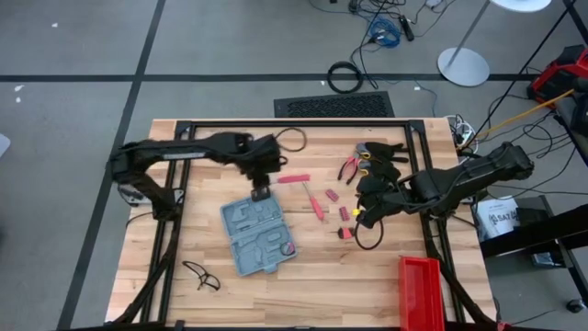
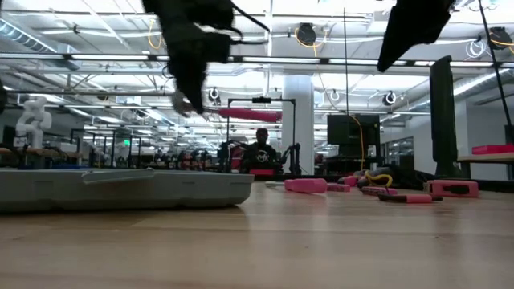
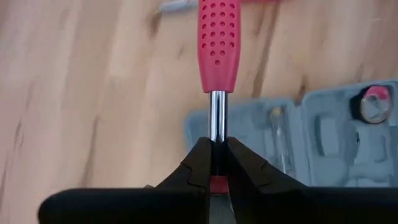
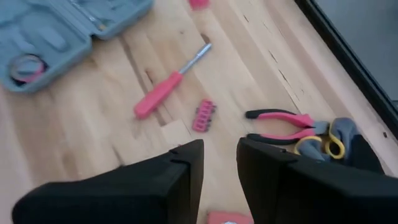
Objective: Prefit tool cases
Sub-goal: Put the pink hammer into the gray prefit tool case
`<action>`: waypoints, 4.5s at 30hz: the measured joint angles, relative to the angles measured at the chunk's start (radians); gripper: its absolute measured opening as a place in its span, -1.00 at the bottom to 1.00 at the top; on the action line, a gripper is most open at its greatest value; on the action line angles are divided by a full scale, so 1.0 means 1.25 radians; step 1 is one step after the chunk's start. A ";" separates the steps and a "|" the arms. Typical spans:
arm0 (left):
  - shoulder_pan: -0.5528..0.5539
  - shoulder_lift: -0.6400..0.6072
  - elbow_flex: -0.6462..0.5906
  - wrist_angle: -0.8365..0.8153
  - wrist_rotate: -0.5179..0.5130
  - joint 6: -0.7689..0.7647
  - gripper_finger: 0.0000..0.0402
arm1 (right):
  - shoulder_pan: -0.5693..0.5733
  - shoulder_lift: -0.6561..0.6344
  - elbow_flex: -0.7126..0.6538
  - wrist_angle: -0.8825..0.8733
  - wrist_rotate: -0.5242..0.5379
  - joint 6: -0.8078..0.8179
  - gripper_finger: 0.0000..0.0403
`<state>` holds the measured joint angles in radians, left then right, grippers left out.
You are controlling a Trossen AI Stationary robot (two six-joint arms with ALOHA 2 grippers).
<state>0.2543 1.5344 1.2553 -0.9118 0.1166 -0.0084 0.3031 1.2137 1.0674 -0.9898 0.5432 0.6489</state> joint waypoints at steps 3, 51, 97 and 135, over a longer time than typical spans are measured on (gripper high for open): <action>-0.038 -0.096 -0.088 0.021 -0.045 -0.147 -0.84 | -0.001 0.001 -0.023 0.001 0.005 0.010 -0.58; -0.441 -0.165 -0.485 0.246 -0.244 -0.629 -0.84 | -0.081 0.000 -0.042 0.155 0.001 -0.131 -0.58; -0.342 -0.206 -0.443 0.135 -0.094 -0.644 -0.26 | -0.081 0.000 -0.042 0.155 0.002 -0.124 -0.58; -0.215 -0.021 -0.407 0.205 -0.196 -0.468 -0.45 | -0.079 0.000 -0.042 0.153 -0.020 -0.114 -0.58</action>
<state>-0.0139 1.5081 0.7464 -0.6554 -0.1284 -0.5939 0.2047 1.2137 1.0153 -0.7986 0.5179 0.5064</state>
